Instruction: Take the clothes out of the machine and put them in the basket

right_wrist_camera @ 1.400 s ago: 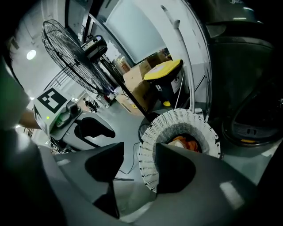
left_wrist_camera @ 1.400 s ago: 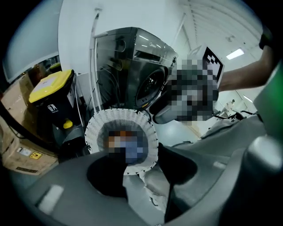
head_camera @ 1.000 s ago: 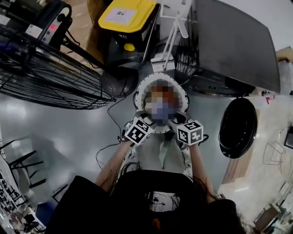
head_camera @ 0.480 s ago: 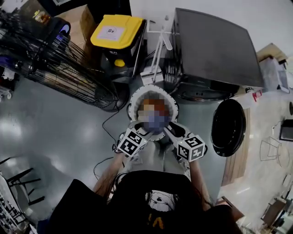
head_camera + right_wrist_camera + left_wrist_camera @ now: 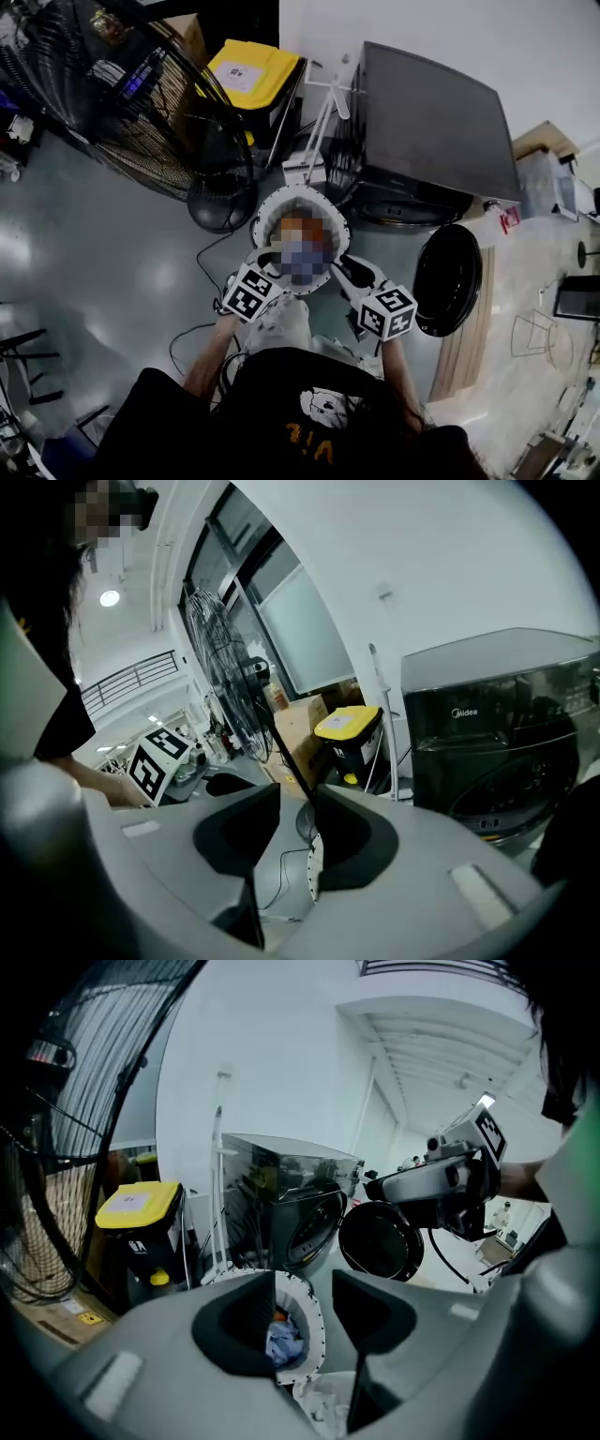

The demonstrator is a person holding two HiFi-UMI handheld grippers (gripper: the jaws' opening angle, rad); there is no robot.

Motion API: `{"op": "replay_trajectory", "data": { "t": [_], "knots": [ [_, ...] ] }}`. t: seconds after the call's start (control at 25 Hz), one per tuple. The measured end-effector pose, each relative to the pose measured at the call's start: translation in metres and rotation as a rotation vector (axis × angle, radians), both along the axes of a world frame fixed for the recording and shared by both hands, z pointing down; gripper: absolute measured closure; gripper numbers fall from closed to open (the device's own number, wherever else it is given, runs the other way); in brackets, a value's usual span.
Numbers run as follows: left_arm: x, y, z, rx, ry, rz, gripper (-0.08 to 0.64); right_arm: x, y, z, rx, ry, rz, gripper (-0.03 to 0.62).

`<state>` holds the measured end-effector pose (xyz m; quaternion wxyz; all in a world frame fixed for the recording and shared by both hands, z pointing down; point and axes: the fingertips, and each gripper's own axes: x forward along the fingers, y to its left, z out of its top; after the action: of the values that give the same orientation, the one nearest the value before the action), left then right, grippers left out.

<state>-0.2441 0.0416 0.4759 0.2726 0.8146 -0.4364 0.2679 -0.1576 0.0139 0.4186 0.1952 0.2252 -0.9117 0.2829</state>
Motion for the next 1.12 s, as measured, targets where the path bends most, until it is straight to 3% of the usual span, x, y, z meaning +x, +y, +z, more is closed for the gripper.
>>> {"op": "replay_trajectory", "data": {
  "t": [0.48,0.84,1.12],
  "knots": [
    [0.064,0.044,-0.055,0.093,0.057,-0.141,0.364,0.060,0.055,-0.039,0.065,-0.057,-0.089,0.472],
    [0.108,0.096,-0.087,0.162,0.013,-0.138,0.371,0.090,0.099,-0.053,0.107,-0.132,-0.130,0.492],
    [0.129,0.140,-0.098,0.173,0.010,-0.195,0.380,0.112,0.140,-0.058,0.141,-0.153,-0.156,0.502]
  ]
}}
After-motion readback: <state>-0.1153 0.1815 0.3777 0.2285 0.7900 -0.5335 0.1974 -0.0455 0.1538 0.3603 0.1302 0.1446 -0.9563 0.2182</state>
